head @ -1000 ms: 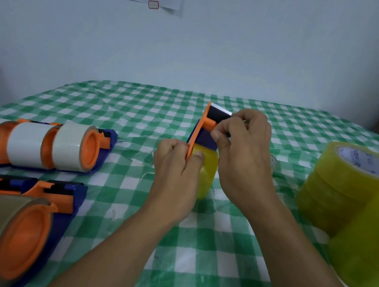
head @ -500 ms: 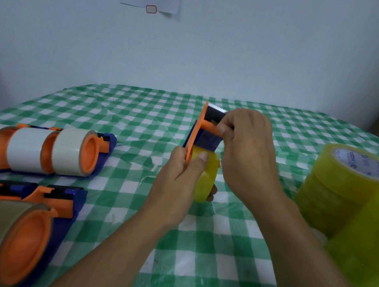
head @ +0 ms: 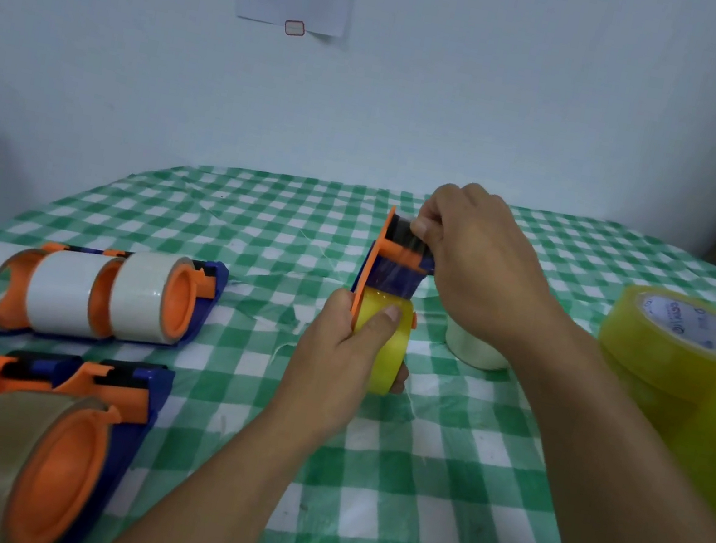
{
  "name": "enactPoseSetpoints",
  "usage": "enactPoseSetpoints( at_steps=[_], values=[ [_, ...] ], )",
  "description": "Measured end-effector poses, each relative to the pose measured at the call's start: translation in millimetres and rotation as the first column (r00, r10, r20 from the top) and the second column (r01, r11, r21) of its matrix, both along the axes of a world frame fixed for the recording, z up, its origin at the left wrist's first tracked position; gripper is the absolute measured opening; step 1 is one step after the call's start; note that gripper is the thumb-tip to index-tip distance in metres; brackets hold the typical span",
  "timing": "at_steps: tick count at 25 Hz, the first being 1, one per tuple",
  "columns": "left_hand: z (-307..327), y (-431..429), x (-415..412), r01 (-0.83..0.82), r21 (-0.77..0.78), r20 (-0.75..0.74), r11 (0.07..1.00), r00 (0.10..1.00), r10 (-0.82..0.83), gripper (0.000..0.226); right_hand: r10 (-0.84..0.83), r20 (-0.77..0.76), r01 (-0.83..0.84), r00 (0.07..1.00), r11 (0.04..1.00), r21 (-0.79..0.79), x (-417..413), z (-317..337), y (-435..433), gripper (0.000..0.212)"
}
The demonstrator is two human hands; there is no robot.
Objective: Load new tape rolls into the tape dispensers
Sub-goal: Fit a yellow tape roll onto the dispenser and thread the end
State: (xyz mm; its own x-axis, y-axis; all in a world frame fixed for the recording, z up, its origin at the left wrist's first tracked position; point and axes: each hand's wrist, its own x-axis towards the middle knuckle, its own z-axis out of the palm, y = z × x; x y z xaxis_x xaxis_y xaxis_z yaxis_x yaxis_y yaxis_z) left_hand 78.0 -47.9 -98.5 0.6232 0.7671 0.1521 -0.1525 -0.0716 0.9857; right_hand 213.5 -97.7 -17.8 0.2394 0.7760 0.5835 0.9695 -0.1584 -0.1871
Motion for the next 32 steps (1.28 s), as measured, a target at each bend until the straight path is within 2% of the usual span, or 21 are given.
enactPoseSetpoints(
  at_steps=[5, 9, 12, 17, 20, 22, 27, 32],
  values=[
    [-3, 6, 1, -0.015, -0.046, 0.004, 0.999, 1.0, 0.015, 0.012, 0.036, -0.154, -0.061, 0.987, 0.985, -0.16, 5, 18, 13, 0.014],
    [-9, 13, 1, 0.017, -0.067, -0.002, 0.998, 1.0, -0.017, 0.008, 0.031, -0.183, -0.073, 0.983, 0.971, -0.226, 4, 18, 17, 0.012],
    [-10, 12, -1, 0.048, -0.049, 0.006, 0.998, 0.999, -0.047, 0.015, 0.032, -0.193, -0.072, 0.981, 0.977, -0.202, 6, 20, 13, 0.012],
    [-9, 10, 1, 0.113, -0.061, 0.018, 0.992, 0.994, -0.112, 0.049, 0.02, -0.284, -0.065, 0.958, 0.986, -0.151, 15, 22, 9, 0.011],
    [-8, 6, 0, 0.125, -0.048, 0.021, 0.991, 0.992, -0.124, 0.032, 0.041, -0.319, -0.074, 0.947, 0.993, -0.091, 15, 23, 9, 0.014],
    [-6, 4, -1, 0.086, -0.107, 0.015, 0.991, 0.996, -0.084, 0.025, 0.066, -0.323, -0.106, 0.944, 0.988, -0.109, 10, 22, 8, 0.015],
    [4, 14, -2, 0.066, -0.384, 0.072, 0.921, 0.997, -0.042, 0.05, 0.139, -0.301, -0.187, 0.943, 0.973, -0.137, -5, 25, 3, 0.015],
    [8, 9, 2, 0.03, -0.4, 0.043, 0.916, 0.999, -0.014, 0.061, 0.225, -0.312, -0.262, 0.923, 0.961, -0.083, -19, 27, 1, 0.014]
  ],
)
